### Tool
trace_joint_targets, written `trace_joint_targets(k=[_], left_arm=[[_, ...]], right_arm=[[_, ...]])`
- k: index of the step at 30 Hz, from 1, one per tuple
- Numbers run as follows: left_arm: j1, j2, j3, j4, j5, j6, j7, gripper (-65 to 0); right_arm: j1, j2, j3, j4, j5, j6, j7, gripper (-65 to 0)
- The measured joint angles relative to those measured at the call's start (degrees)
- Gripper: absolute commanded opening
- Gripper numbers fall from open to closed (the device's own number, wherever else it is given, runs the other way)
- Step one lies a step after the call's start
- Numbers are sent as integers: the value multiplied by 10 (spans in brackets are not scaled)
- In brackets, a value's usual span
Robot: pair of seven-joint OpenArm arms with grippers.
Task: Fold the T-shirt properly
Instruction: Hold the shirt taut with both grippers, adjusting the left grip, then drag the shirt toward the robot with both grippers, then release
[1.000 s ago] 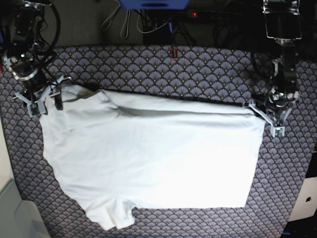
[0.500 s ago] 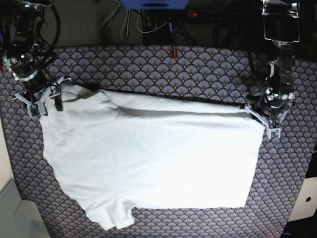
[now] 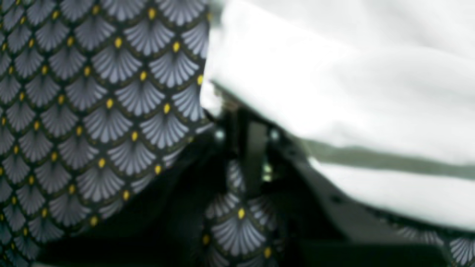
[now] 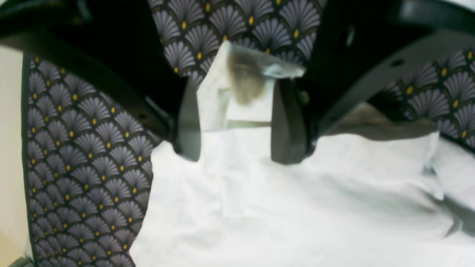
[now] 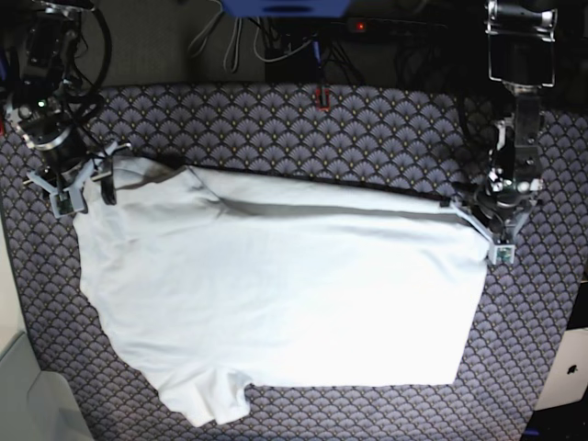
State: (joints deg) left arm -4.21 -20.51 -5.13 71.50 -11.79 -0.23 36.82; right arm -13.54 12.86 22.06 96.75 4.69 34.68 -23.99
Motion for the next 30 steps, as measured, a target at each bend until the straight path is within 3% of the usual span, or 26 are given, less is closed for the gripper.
trace_joint_targets(k=[21, 24, 30], left_arm=[[53, -1, -3, 95, 2, 0, 23, -645], [61, 2, -28, 95, -1, -1, 24, -645], [64, 2, -50, 95, -3, -5, 24, -645]], right_arm=[[-25, -2, 34, 38, 2, 0, 0, -334], [-24, -2, 34, 19, 2, 0, 2, -331], [-39, -7, 64, 15, 2, -2, 1, -293]])
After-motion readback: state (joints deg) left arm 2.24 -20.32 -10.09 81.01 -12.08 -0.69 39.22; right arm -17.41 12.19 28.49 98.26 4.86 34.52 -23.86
